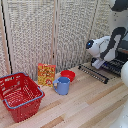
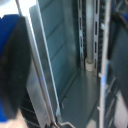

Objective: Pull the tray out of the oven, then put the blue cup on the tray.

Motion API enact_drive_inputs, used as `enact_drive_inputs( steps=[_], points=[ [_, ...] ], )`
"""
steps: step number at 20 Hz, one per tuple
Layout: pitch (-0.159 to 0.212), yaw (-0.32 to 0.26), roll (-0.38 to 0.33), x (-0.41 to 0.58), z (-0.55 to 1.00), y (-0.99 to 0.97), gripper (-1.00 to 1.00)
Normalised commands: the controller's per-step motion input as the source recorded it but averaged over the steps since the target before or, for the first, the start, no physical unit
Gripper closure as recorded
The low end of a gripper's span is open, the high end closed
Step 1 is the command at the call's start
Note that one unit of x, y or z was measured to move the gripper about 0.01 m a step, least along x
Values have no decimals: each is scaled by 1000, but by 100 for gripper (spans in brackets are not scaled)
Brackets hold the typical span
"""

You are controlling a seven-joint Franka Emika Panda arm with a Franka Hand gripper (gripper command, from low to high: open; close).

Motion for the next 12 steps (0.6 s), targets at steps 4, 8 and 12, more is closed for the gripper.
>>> enact_drive_inputs(
  steps=[4,8,12],
  points=[
    [0,-84,38,21,-6,-109,100],
    [0,-2,70,0,-109,27,100],
    [0,3,81,0,-131,69,100]
  ],
)
